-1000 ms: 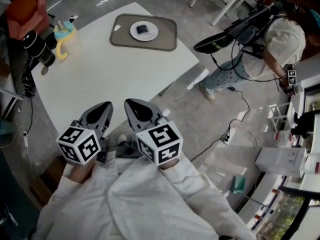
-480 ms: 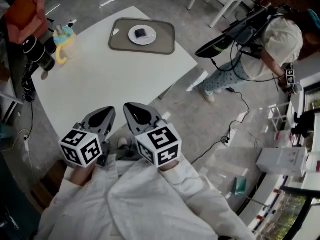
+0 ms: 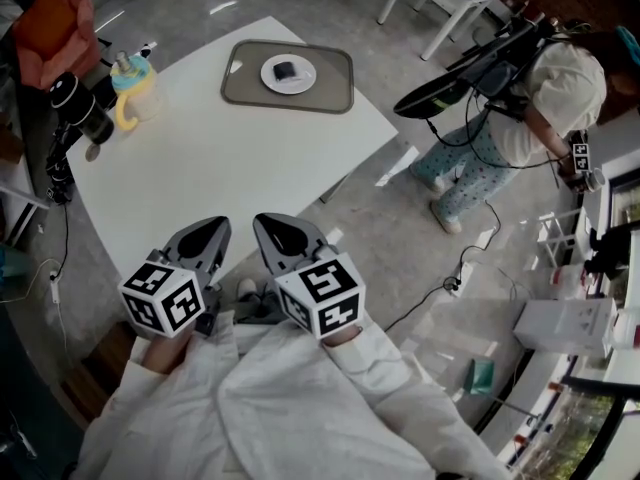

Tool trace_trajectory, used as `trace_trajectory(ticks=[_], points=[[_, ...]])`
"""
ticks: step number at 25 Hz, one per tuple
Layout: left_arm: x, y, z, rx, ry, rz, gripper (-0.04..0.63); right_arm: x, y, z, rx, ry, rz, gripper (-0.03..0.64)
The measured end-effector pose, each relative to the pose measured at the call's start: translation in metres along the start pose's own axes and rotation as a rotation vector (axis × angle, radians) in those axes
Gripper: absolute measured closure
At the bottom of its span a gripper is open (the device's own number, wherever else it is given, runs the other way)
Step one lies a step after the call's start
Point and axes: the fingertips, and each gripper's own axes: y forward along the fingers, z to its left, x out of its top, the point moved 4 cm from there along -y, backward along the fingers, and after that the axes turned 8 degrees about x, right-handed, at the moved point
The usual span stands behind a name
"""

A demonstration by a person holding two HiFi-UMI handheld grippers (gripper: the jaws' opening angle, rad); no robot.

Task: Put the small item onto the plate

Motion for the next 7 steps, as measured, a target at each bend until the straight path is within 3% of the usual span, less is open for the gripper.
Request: trace_trajectory(ticks=[7], points=[[-0.0058, -0.0005, 0.0046, -0.003, -0.026, 0.017, 0.584, -0.002, 0.0059, 0.001, 0.003, 0.005, 0.005, 0.601]])
